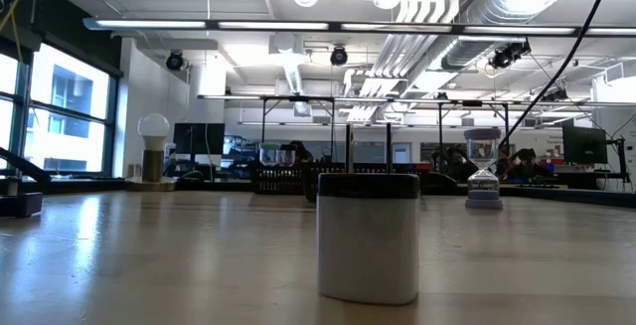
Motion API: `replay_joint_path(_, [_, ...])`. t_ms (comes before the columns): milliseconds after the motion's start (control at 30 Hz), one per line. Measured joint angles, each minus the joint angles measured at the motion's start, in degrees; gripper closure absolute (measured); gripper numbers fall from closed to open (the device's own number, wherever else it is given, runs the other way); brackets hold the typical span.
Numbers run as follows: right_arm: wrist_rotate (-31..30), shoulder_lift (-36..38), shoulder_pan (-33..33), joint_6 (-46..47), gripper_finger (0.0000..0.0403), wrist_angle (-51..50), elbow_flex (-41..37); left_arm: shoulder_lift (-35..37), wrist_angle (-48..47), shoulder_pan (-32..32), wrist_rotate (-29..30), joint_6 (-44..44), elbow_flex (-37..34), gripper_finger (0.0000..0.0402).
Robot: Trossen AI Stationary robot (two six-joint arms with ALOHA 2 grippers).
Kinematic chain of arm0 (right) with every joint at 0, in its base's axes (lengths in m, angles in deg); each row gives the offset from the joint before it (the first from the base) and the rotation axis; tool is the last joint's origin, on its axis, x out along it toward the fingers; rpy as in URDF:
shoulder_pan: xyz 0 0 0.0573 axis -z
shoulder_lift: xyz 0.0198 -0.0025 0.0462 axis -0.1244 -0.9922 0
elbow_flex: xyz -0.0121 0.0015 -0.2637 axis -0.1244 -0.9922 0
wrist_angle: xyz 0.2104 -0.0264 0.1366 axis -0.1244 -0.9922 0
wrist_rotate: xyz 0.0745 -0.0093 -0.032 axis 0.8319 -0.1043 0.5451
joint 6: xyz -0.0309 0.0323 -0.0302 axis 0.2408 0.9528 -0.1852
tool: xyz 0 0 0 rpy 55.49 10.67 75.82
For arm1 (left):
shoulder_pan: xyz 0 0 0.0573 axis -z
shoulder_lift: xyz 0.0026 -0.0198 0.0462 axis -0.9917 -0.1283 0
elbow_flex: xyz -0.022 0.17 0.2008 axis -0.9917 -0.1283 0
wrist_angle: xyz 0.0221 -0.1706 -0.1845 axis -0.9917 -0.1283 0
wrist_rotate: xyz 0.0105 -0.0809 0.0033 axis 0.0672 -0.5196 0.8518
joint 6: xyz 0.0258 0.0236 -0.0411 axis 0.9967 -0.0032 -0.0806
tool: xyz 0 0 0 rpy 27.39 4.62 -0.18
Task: Pick & Place Office items
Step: Put the pink charger adapter into the top right black bin
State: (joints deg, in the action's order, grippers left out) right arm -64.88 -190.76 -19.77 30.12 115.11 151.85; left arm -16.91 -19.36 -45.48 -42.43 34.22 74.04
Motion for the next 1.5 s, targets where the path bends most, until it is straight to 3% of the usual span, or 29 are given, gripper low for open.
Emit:
replay_joint_path(367, [0.0,0.0,0.0,-2.2,0.0238,-2.2,0.0,-0.1,-2.1,0.0,-0.3,-0.6,0.0,0.0257])
replay_joint_path(633, [-0.3,0.0,0.1,-4.5,0.0239,-3.0,0.1,-0.2,-1.3,0.2,0.3,-1.9,-0.1,0.0136])
replay_joint_path(767, [-0.2,0.1,0.0,-4.7,0.0243,-5.6,0.2,-0.3,-1.3,0.2,0.6,-1.9,-0.1,0.0106])
replay_joint_path(1167, [-1.9,0.2,0.0,-8.3,0.0249,-10.6,0.2,-0.3,-1.5,0.8,0.7,-4.2,-0.2,0.0099])
replay_joint_path(1500, [-12.7,2.0,-0.5,-14.5,0.0250,-21.0,0.1,0.0,-0.5,4.9,2.3,-4.4,-0.1,0.0098])
